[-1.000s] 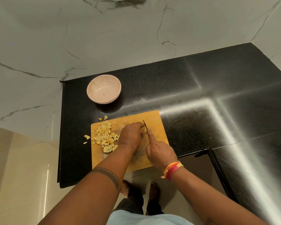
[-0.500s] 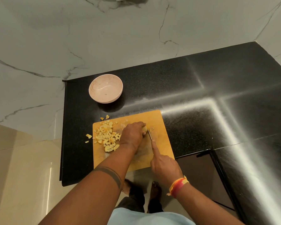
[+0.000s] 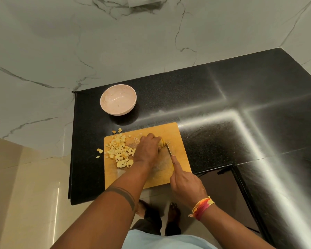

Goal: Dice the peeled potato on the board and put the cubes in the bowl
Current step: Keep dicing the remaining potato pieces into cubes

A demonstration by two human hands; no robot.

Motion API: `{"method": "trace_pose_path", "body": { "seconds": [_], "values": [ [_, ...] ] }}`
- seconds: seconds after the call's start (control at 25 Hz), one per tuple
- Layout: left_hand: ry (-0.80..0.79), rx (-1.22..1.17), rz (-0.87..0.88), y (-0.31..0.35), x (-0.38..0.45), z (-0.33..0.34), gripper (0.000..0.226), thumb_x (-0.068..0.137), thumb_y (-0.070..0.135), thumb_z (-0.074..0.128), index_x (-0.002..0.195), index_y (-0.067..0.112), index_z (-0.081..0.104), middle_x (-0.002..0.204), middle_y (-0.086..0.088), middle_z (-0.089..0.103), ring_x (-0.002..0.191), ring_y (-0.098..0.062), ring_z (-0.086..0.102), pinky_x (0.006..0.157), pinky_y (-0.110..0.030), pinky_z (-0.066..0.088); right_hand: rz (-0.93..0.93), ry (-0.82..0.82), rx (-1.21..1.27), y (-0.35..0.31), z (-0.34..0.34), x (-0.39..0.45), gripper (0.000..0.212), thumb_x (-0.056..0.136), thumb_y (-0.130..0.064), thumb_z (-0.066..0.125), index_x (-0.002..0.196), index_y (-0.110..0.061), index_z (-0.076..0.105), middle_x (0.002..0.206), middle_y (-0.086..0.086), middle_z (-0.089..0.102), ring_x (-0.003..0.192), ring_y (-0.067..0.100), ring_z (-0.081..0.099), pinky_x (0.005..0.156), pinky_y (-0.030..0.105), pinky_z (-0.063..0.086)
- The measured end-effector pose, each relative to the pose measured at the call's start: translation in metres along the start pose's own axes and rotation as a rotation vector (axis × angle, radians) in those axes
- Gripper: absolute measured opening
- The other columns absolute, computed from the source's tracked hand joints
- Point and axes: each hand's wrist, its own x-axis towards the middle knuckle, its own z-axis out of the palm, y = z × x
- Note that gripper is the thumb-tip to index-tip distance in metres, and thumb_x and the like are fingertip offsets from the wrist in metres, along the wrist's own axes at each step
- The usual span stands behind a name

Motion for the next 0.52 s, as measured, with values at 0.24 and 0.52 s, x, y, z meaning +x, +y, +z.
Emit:
{"method": "trace_pose_path", "body": {
  "seconds": [0.24, 0.52],
  "values": [
    [-0.001, 0.003, -0.032, 0.002, -0.007, 0.001, 0.043, 0.107, 0.017, 0.040, 0.149, 0.020, 0.048, 0.149, -0.003, 0.050, 0.137, -0.025, 0.041, 0.112, -0.036, 0.039, -0.031, 0.060, 0.014, -0.019, -0.015, 0.030, 0.067, 0.103, -0.027, 0.034, 0.163, -0.027, 0.005, 0.064, -0.003, 0.054, 0.051, 0.016, 0.047, 0.046, 0.034, 0.027],
    [0.011, 0.033, 0.007, 0.002, 0.000, -0.006, 0.034, 0.105, 0.017, 0.048, 0.135, 0.017, 0.062, 0.126, -0.005, 0.065, 0.116, -0.026, 0.056, 0.096, -0.039, 0.052, -0.068, 0.023, -0.016, -0.028, -0.017, 0.045, 0.065, 0.102, -0.025, 0.034, 0.163, -0.022, 0.010, 0.070, 0.001, 0.054, 0.054, 0.018, 0.046, 0.049, 0.034, 0.031]
  ]
}}
